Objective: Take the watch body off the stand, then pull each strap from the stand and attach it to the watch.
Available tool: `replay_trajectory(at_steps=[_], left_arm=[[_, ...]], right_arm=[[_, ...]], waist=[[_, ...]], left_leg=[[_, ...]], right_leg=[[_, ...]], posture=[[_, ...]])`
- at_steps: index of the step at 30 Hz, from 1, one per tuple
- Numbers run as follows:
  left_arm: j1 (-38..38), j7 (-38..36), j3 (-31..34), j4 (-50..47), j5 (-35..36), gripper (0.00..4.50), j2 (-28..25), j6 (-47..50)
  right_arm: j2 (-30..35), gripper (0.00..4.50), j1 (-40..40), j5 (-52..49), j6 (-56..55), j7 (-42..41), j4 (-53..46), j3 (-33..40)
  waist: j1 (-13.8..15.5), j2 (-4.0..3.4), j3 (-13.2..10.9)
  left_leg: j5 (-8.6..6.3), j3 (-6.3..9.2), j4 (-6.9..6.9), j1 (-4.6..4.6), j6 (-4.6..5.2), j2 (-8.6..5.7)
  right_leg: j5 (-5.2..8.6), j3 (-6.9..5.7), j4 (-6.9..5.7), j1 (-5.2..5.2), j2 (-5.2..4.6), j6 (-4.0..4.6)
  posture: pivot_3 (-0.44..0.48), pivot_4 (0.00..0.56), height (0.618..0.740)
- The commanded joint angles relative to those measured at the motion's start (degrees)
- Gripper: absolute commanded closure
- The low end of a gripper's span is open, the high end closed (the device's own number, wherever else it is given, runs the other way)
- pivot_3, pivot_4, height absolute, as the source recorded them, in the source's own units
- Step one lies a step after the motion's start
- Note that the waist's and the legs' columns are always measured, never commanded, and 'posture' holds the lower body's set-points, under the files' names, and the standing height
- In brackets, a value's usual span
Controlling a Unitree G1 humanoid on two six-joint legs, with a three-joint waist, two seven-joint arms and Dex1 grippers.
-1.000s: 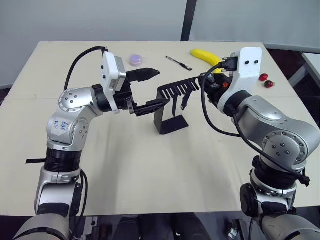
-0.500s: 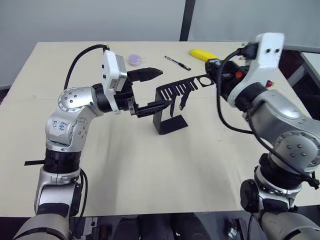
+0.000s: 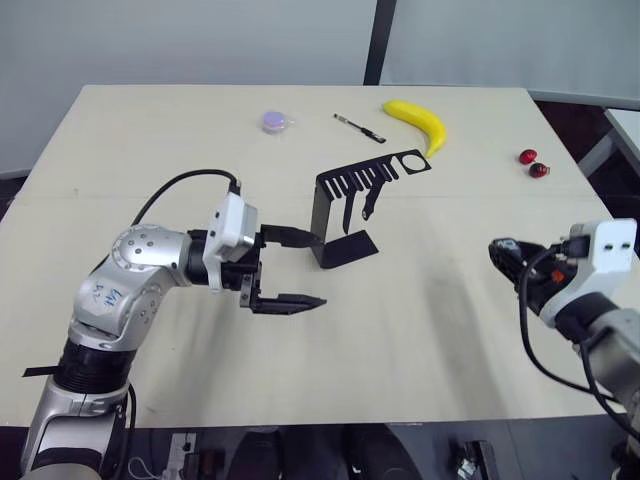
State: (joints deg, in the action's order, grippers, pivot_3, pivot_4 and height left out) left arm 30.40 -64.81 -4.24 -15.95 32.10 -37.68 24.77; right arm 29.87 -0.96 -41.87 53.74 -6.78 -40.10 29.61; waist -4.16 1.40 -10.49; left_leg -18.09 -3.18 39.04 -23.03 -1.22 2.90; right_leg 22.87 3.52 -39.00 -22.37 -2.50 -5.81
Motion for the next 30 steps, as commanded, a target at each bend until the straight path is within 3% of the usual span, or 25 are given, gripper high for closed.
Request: replay_trajectory(at_steps=[1, 7, 11, 30], left_arm=[[-0.7, -1.11, -2.1, 0.61, -3.21, 0.0, 1.14, -4.72], [-1.13, -1.5, -3.18, 2.39, -4.07, 0.0, 2.47, -5.59], [-1.02, 0.39, -1.95, 3.21, -2.94, 0.0, 3.96, -3.78], [-0.79, 0.9, -0.71, 2.8, -3.16, 0.0, 4.19, -2.66]], right_arm=[[-1.98, 2.86, -2.68, 7.49, -11.63, -3.99, 4.14, -4.81], [-3.74, 2.86, -3.01, 17.09, -24.22, -7.92, 15.03, -12.87], [-5.56, 2.86, -1.5, 16.92, -26.44, -9.44, 21.04, -13.39], [-4.73, 2.86, -2.65, 17.4, -25.26, -12.7, 22.8, -13.17]], waist=[[0.07, 0.0, 0.0], [0.38, -0.01, 0.0], [1.03, -0.01, 0.0], [1.14, -0.01, 0.01]], left_leg=[[0.0, 0.0, 0.02, 0.0, 0.0, -0.03], [0.0, -0.04, 0.01, 0.02, 0.0, -0.02], [0.0, -0.04, 0.03, 0.02, 0.0, -0.03], [-0.01, 0.03, 0.06, 0.03, 0.01, -0.04]], right_leg=[[0.0, 0.0, -0.01, 0.0, 0.01, 0.0], [-0.01, 0.04, -0.1, -0.08, 0.0, -0.02], [-0.01, 0.02, -0.12, -0.08, -0.05, -0.02], [-0.01, -0.04, -0.46, -0.06, -0.07, -0.02]], posture=[[0.0, 0.15, 0.74], [0.0, 0.15, 0.74], [0.0, 0.15, 0.74], [0.0, 0.15, 0.74]])
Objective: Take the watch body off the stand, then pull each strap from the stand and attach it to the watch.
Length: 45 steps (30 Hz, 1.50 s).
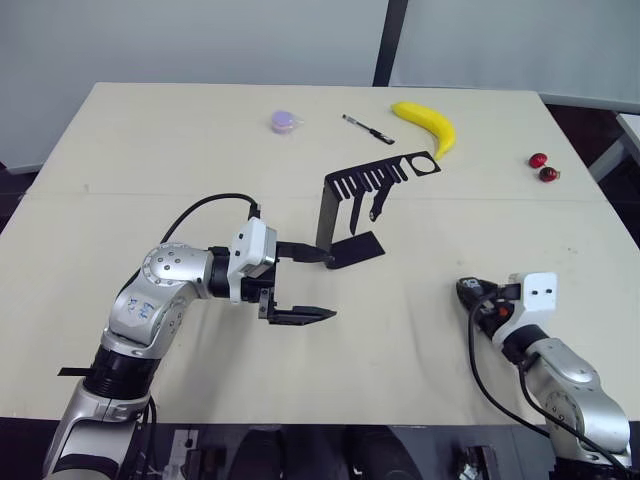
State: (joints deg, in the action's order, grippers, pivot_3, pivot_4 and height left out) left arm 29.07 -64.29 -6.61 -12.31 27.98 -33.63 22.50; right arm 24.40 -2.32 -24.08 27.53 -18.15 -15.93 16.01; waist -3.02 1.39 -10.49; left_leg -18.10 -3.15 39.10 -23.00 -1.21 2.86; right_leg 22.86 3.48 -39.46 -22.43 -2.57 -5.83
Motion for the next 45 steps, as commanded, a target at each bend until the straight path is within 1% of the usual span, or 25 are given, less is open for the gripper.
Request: replay_trajectory(at_steps=[1, 7, 9, 11, 12, 13, 16, 18, 23, 25, 27, 31, 33, 35, 37, 40, 45], left_arm=[[0.51, 0.42, 1.68, -0.9, 0.96, 0.0, 0.12, -0.41], [0.45, 0.88, 1.6, -1.64, 0.87, 0.0, 0.2, -0.25], [0.38, 0.91, 1.58, -1.85, 0.84, 0.0, 0.21, -0.17], [0.17, 0.84, 1.62, -1.99, 0.75, 0.0, -0.04, -0.12], [-0.07, 0.84, 1.76, -2.03, 0.71, 0.0, -0.29, -0.01], [-0.41, 0.91, 1.98, -2.08, 0.67, 0.0, -0.58, 0.12], [-2.17, 1.83, 3.61, -2.44, 0.93, 0.0, -1.75, 1.14], [-3.79, 2.77, 5.21, -2.45, 0.98, 0.0, -2.73, 1.69], [-9.34, 4.6, 10.95, -1.81, 0.98, 0.0, -6.46, 2.39], [-11.14, 4.72, 13.99, -0.9, 1.74, 0.0, -8.4, 3.36], [-12.52, 4.25, 17.25, 0.2, 3.1, 0.0, -10.55, 4.75], [-13.62, 3.69, 21.15, 1.41, 5.52, 0.0, -12.98, 7.11], [-13.84, 4.01, 20.57, 0.7, 4.87, 0.0, -12.78, 6.31], [-13.75, 5.11, 18.87, -0.9, 3.88, 0.0, -11.38, 5.23], [-13.29, 7.78, 16.24, -3.95, 3.45, 0.0, -8.71, 5.48], [-12.38, 13.67, 10.73, -7.35, -0.41, 0.0, -3.85, 5.16], [-9.6, 25.19, 4.09, -7.32, -7.93, 0.0, 4.32, 6.07]], right_arm=[[0.82, 2.86, -1.38, -0.45, 1.09, -1.35, -1.44, 0.46], [1.51, 2.86, -2.12, -0.31, 1.57, -1.7, -1.77, 0.7], [2.21, 1.84, -2.45, 0.17, 1.49, -1.97, -1.92, 0.51], [3.08, 0.94, -3.35, 0.37, 1.56, -2.53, -2.53, 0.68], [3.54, 0.38, -4.13, 0.29, 1.76, -2.9, -3.17, 0.97], [4.02, 0.05, -5.18, 0.0, 1.96, -3.42, -4.05, 1.4], [5.77, 0.05, -9.93, -2.03, 2.8, -5.52, -8.41, 4.05], [6.81, 0.05, -13.44, -4.43, 3.62, -7.23, -11.62, 7.27], [9.87, 0.05, -22.88, -13.51, 5.92, -13.69, -17.75, 20.44], [11.23, 0.05, -27.28, -17.85, 6.58, -17.96, -19.1, 26.57], [12.07, 0.05, -31.24, -20.95, 6.75, -21.96, -19.46, 31.57], [12.74, 0.05, -34.97, -23.58, 6.27, -25.71, -18.24, 36.12], [12.81, 0.05, -34.27, -24.37, 5.78, -25.89, -17.79, 36.39], [13.4, 0.05, -32.76, -25.1, 5.87, -25.7, -18.17, 35.49], [14.21, 0.05, -31.1, -25.84, 6.11, -25.54, -20.13, 33.65], [15.65, 0.05, -27.8, -28.45, 7.3, -24.21, -24.05, 30.11], [17.81, 0.05, -20.82, -30.82, 9.05, -20.88, -29.34, 21.6]], waist=[[0.04, 0.0, 0.0], [0.07, 0.0, 0.01], [0.12, 0.0, 0.01], [0.19, 0.01, 0.01], [0.25, 0.01, 0.01], [0.3, 0.01, 0.01], [0.61, -0.01, 0.02], [1.03, -0.02, 0.02], [1.24, -0.03, 0.03], [1.31, -0.03, 0.03], [1.42, -0.04, 0.02], [1.35, 0.0, 0.03], [1.34, 0.0, 0.04], [1.34, 0.0, 0.04], [1.4, 0.0, 0.04], [1.45, 0.0, 0.04], [1.48, 0.01, 0.04]], left_leg=[[0.0, 0.0, 0.0, 0.0, 0.0, 0.0], [0.0, 0.02, 0.01, 0.01, 0.0, 0.0], [0.0, 0.03, 0.01, 0.01, 0.0, -0.01], [0.0, 0.03, 0.01, 0.01, 0.0, -0.02], [0.0, 0.03, 0.01, 0.01, 0.0, -0.02], [0.0, 0.04, 0.01, 0.01, 0.0, -0.02], [0.0, 0.03, 0.01, 0.01, 0.01, -0.03], [-0.01, 0.06, -0.01, 0.01, 0.01, -0.01], [-0.01, 0.02, -0.01, 0.03, 0.02, 0.0], [-0.02, 0.02, -0.02, 0.1, 0.03, 0.0], [-0.03, 0.02, -0.11, 0.19, 0.04, 0.0], [-0.2, 0.04, -0.8, 1.23, 0.28, -0.02], [-0.25, 0.01, -1.09, 1.88, 0.29, -0.01], [-0.27, 0.02, -1.09, 1.91, 0.26, 0.0], [-0.21, 0.01, -1.09, 1.88, 0.15, -0.01], [-0.17, 0.03, -1.05, 1.83, 0.07, -0.01], [-0.15, 0.04, -0.95, 1.8, 0.03, -0.01]], right_leg=[[0.0, 0.0, 0.0, 0.0, 0.0, 0.0], [0.0, -0.02, -0.01, 0.02, 0.0, 0.0], [0.0, -0.02, -0.01, 0.02, 0.0, 0.0], [0.0, -0.02, -0.01, 0.02, -0.01, 0.0], [0.0, -0.02, -0.01, 0.03, -0.01, 0.0], [0.0, -0.02, -0.01, 0.03, -0.01, 0.0], [0.0, -0.02, -0.01, 0.03, -0.01, 0.0], [0.0, -0.03, 0.0, 0.03, 0.0, 0.0], [0.0, 0.0, 0.02, 0.05, 0.0, 0.0], [0.0, 0.0, 0.06, 0.12, 0.01, 0.0], [0.0, 0.0, 0.39, 0.22, 0.02, 0.0], [0.0, -0.06, 1.24, 1.42, -0.01, 0.0], [0.0, -0.06, 1.64, 2.1, -0.03, 0.0], [0.0, -0.07, 1.73, 2.17, -0.02, 0.0], [0.0, -0.06, 1.72, 2.16, -0.03, -0.01], [-0.01, -0.06, 1.7, 2.13, -0.01, -0.03], [-0.03, -0.04, 1.65, 2.09, 0.05, -0.06]], posture=[[0.0, 0.15, 0.74], [0.0, 0.15, 0.74], [0.0, 0.15, 0.74], [0.0, 0.15, 0.74], [0.0, 0.15, 0.74], [0.0, 0.15, 0.74], [0.0, 0.15, 0.74], [0.0, 0.15, 0.74], [0.0, 0.15, 0.74], [0.0, 0.15, 0.74], [0.0, 0.15, 0.74], [0.0, 0.15, 0.74], [0.0, 0.15, 0.74], [0.0, 0.15, 0.74], [0.0, 0.15, 0.74], [0.0, 0.15, 0.74], [0.0, 0.15, 0.74]])
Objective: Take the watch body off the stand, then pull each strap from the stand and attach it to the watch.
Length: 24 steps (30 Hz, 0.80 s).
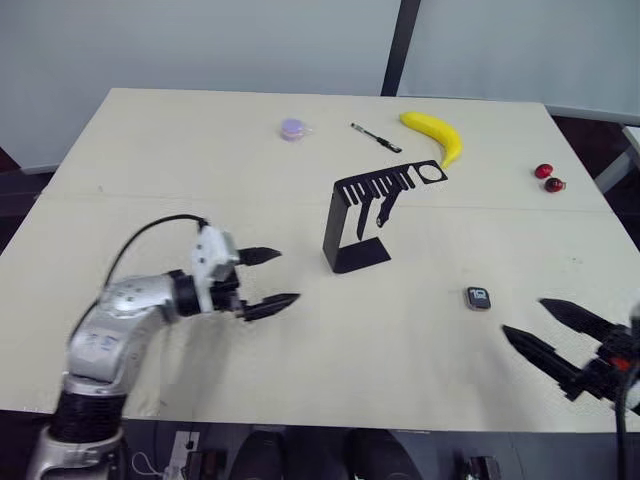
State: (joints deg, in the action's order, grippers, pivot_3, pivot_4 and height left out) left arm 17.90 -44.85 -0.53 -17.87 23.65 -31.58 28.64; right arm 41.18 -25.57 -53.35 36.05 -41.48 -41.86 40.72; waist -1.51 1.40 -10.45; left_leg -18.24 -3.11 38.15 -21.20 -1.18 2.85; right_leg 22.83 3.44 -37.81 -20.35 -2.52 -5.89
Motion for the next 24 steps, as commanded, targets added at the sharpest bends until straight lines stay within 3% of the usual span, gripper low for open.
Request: replay_trajectory(at_steps=[1, 9, 24], left_arm=[[1.88, 6.91, -2.79, -1.57, -4.55, 0.0, 3.25, -0.27], [6.45, 15.64, -6.94, 4.31, -12.16, 0.0, 11.18, -2.63], [11.19, 20.62, -7.91, 12.26, -18.26, 0.0, 16.03, -5.22]], right_arm=[[1.24, 0.05, 3.62, -1.65, 0.76, 3.16, -3.97, -4.42], [1.93, 0.05, 13.97, -3.79, 2.06, 7.86, -6.37, -14.75], [-0.12, 0.05, 19.98, 3.66, 0.5, 11.33, -3.77, -24.08]], waist=[[-0.05, 0.0, 0.0], [0.06, 0.01, 0.0], [0.06, 0.01, 0.0]], left_leg=[[0.0, -0.01, 0.0, -0.02, 0.0, 0.0], [0.02, -0.01, 0.06, -0.07, -0.03, 0.0], [0.02, -0.02, 0.07, -0.08, -0.03, 0.01]], right_leg=[[0.0, 0.01, -0.01, -0.03, 0.0, 0.0], [0.0, 0.01, -0.06, -0.11, 0.0, 0.0], [0.0, -0.01, -0.06, -0.12, -0.04, 0.0]], posture=[[0.0, 0.15, 0.74], [0.0, 0.15, 0.74], [0.0, 0.15, 0.74]])
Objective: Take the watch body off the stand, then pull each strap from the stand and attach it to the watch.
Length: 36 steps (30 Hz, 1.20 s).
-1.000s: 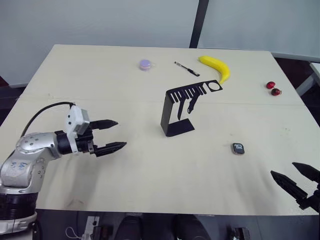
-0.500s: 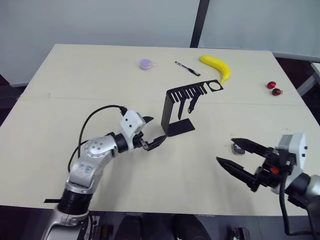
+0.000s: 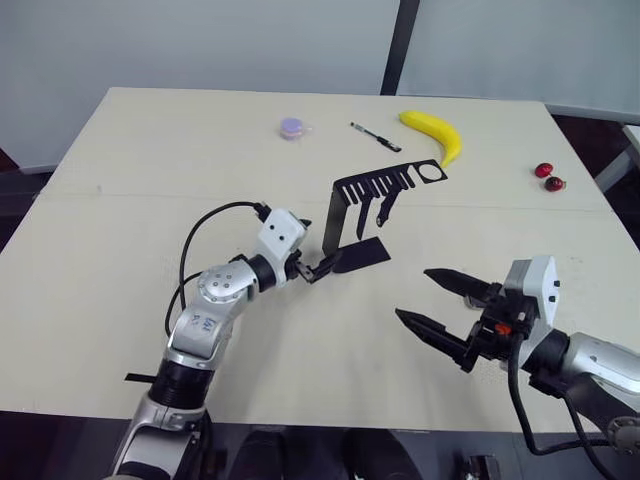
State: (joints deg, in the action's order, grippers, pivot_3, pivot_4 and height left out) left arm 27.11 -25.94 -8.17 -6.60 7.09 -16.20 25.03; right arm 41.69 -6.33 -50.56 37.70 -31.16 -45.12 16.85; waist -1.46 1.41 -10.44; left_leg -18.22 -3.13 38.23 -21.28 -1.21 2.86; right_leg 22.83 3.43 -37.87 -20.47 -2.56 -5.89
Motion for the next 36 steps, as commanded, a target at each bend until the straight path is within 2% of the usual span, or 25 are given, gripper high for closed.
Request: replay_trajectory(at_steps=[1, 3, 4, 6, 8, 14, 22, 25, 28, 29, 32, 36], left_arm=[[2.55, 2.3, -0.19, 2.04, -2.33, 0.0, 0.94, -1.99], [3.37, 2.85, 0.38, 3.4, -2.66, 0.0, 1.53, -3.25], [3.7, 2.78, 0.47, 3.83, -2.67, 0.25, 1.73, -3.45], [4.6, 2.92, 0.2, 5.08, -2.93, 0.86, 2.47, -3.79], [5.62, 2.79, -0.68, 6.8, -3.45, 1.8, 3.38, -4.23], [7.47, 4.27, 1.54, 10.04, -2.2, 1.8, 6.21, -3.63], [6.96, 4.21, 1.19, 10.34, -2.68, 1.8, 6.8, -4.69], [6.99, 4.74, 1.11, 10.54, -3.08, 2.67, 6.98, -5.26], [7.96, 5.81, 1.09, 12.33, -3.97, 4.22, 7.28, -6.29], [8.42, 5.9, 1.26, 12.99, -3.97, 4.42, 7.36, -6.73], [8.82, 6.6, 1.91, 13.67, -4.08, 4.42, 7.52, -8.08], [8.32, 11.67, 3.66, 13.02, -4.77, 4.42, 9.29, -8.83]], right_arm=[[-0.75, 0.05, 1.16, 1.46, -1.32, 1.2, -0.25, -0.59], [-1.01, 0.05, 2.21, 3.31, -1.67, 1.86, 0.32, -1.37], [-1.12, 0.01, 2.66, 3.98, -1.49, 2.17, 0.68, -1.63], [-1.27, 0.0, 3.38, 4.56, -0.88, 2.42, 1.42, -1.91], [-1.36, 0.0, 3.95, 4.89, -0.81, 2.15, 1.75, -2.33], [-2.06, 0.0, 5.77, 5.17, -0.25, 2.66, 1.79, -3.77], [-2.58, 0.0, 6.32, 5.93, 0.28, 3.57, 2.1, -4.78], [-2.78, 0.0, 6.07, 6.15, 0.42, 3.79, 1.77, -5.01], [-2.98, 0.0, 6.03, 6.23, 0.76, 4.17, 1.28, -5.21], [-2.98, 0.0, 6.17, 6.28, 0.91, 4.33, 1.17, -5.26], [-2.99, 0.0, 6.41, 6.16, 1.22, 4.49, 1.03, -5.05], [-3.39, 0.0, 7.05, 6.73, 1.18, 5.35, 1.0, -5.21]], waist=[[0.0, 0.0, 0.0], [-0.03, 0.0, 0.0], [-0.02, 0.0, 0.0], [-0.01, 0.01, 0.0], [0.03, 0.01, 0.0], [-0.02, 0.01, 0.0], [0.04, 0.02, -0.01], [0.04, 0.01, -0.01], [0.01, 0.01, -0.01], [0.0, 0.01, -0.01], [-0.03, 0.02, -0.01], [-0.02, 0.03, -0.01]], left_leg=[[0.01, 0.0, 0.01, 0.0, -0.01, 0.0], [0.01, 0.0, 0.01, 0.0, -0.01, 0.0], [0.01, -0.01, 0.01, -0.01, -0.01, 0.0], [0.01, -0.01, 0.0, 0.0, -0.01, 0.0], [0.01, -0.02, -0.01, -0.02, -0.01, 0.0], [0.01, -0.02, 0.0, -0.03, -0.01, 0.01], [0.02, -0.03, 0.0, -0.04, -0.02, 0.01], [0.02, -0.03, -0.01, -0.04, -0.02, 0.01], [0.02, -0.03, -0.01, -0.04, -0.02, 0.01], [0.02, -0.03, -0.01, -0.04, -0.02, 0.01], [0.03, -0.03, -0.01, -0.03, -0.03, 0.01], [0.02, -0.05, -0.03, -0.04, -0.03, 0.02]], right_leg=[[0.0, 0.0, 0.0, 0.0, 0.0, 0.0], [0.0, 0.0, -0.01, 0.0, 0.0, 0.0], [0.0, 0.01, 0.01, 0.0, 0.0, 0.0], [0.0, 0.0, -0.01, -0.02, 0.0, 0.0], [0.0, 0.0, -0.01, -0.06, 0.0, 0.0], [0.0, 0.0, -0.02, -0.06, -0.01, 0.0], [0.0, 0.0, -0.04, -0.09, -0.02, 0.0], [0.0, 0.0, -0.03, -0.09, -0.03, 0.0], [0.0, 0.0, -0.03, -0.09, -0.03, 0.0], [0.0, 0.0, -0.03, -0.09, -0.02, 0.0], [0.0, 0.0, -0.03, -0.09, -0.01, 0.0], [0.0, 0.01, -0.02, -0.11, -0.01, 0.0]], posture=[[0.0, 0.15, 0.74], [0.0, 0.15, 0.74], [0.0, 0.15, 0.74], [0.0, 0.15, 0.74], [0.0, 0.15, 0.74], [0.0, 0.15, 0.74], [0.0, 0.15, 0.74], [0.0, 0.15, 0.74], [0.0, 0.15, 0.74], [0.0, 0.15, 0.74], [0.0, 0.15, 0.74], [0.0, 0.15, 0.74]])
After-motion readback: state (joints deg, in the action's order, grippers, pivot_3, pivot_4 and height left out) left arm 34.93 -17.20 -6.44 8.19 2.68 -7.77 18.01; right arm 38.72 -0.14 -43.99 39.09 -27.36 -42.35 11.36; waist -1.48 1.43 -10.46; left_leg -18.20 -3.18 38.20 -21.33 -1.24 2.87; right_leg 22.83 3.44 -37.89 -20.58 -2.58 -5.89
